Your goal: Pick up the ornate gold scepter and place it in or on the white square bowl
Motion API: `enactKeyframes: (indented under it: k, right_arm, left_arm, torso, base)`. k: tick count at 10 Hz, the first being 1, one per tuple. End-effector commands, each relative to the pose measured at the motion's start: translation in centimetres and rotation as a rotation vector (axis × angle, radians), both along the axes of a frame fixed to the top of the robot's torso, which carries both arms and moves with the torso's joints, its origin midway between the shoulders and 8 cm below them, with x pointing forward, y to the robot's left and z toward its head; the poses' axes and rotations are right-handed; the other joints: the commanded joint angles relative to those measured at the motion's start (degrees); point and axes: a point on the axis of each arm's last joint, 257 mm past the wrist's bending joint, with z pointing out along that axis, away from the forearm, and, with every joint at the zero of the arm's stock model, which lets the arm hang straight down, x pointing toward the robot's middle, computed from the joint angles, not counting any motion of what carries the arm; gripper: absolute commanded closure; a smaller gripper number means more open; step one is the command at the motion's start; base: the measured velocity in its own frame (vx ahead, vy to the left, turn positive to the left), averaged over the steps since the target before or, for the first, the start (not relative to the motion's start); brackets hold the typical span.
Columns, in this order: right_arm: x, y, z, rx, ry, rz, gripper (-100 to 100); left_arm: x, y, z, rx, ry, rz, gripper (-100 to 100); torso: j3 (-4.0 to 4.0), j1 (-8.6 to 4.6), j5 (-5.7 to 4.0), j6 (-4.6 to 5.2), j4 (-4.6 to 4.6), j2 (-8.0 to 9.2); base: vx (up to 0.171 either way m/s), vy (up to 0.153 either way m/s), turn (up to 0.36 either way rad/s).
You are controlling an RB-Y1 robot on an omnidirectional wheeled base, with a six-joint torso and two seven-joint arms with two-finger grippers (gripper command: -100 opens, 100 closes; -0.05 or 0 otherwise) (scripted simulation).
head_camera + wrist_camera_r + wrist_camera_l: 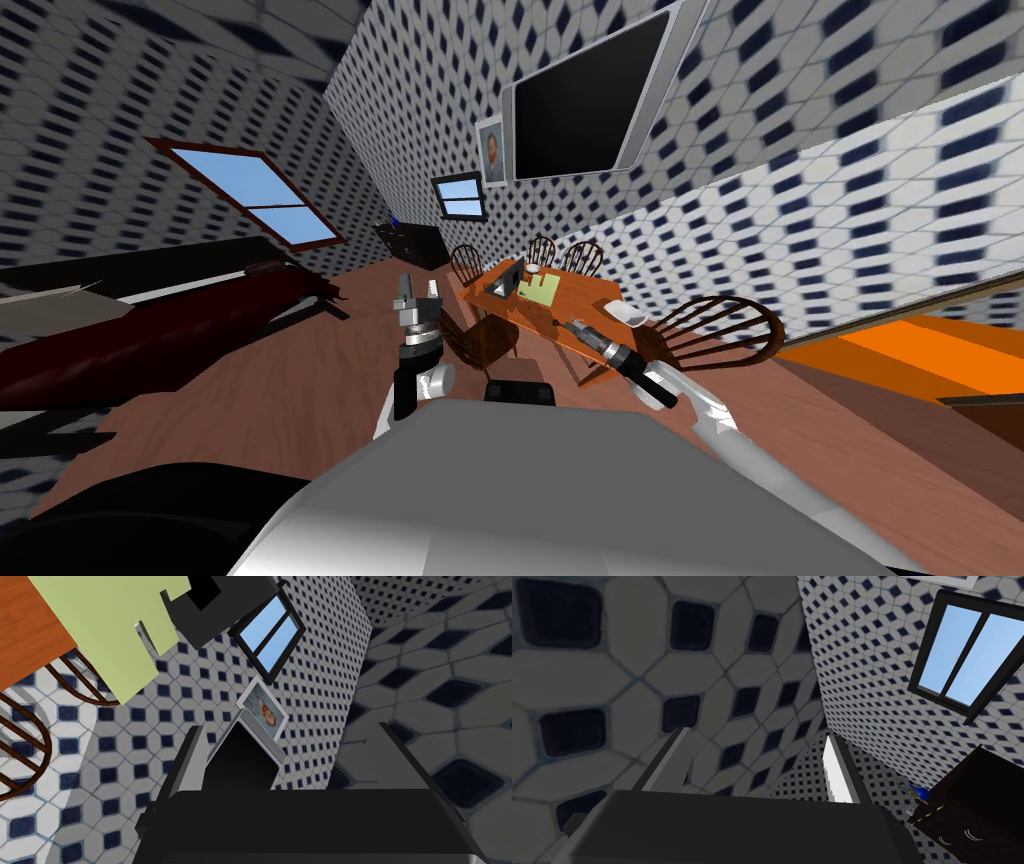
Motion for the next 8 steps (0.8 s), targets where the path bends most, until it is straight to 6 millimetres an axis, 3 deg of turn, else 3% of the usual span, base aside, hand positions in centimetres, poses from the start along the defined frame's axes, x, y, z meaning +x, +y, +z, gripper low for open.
enactKeyframes:
  k: [1, 2, 3, 4, 5, 8]
  right_arm:
    - [-0.5, -1.2, -2.6, -0.091, 0.036, 0.019, -100]
    - [-0.6, -1.2, -2.9, -0.109, 0.034, 0.024, -100]
    - [-1.1, -2.5, -4.9, -0.179, 0.066, 0.04, -100]
    - [-1.2, -2.6, -5.3, -0.198, 0.064, 0.046, -100]
    - [-1.7, -4.2, -7.3, -0.266, 0.099, 0.058, -100]
    - [-1.9, -4.2, -7.5, -0.287, 0.096, 0.067, -100]
  left_arm:
    - [0.0, 0.0, 0.0, 0.0, 0.0, 0.0, 0]
    - [0.0, 0.0, 0.0, 0.0, 0.0, 0.0, 0]
    - [0.0, 0.0, 0.0, 0.0, 0.0, 0.0, 0]
    - [0.0, 0.0, 0.0, 0.0, 0.0, 0.0, 0]
    - [0.0, 0.0, 0.0, 0.0, 0.0, 0.0, 0]
    - [0.0, 0.0, 0.0, 0.0, 0.0, 0.0, 0]
  torso:
    - [0.0, 0.0, 0.0, 0.0, 0.0, 0.0]
    - [0.01, -0.15, -0.04, -0.02, 0.0, 0.01]
    - [0.02, -0.16, -0.04, 0.0, 0.01, 0.02]
    - [0.0, -0.2, -0.05, -0.02, 0.0, 0.0]
    - [0.0, -0.19, -0.05, 0.0, 0.0, 0.0]
    - [0.03, -0.1, -0.04, 0.0, 0.01, 0.06]
  base:
    - [0.011, -0.018, 0.116]
    - [0.012, -0.014, 0.069]
    - [0.016, -0.019, 0.101]
    - [0.019, -0.022, 0.07]
    - [0.022, -0.026, 0.077]
    - [0.003, -0.003, 0.043]
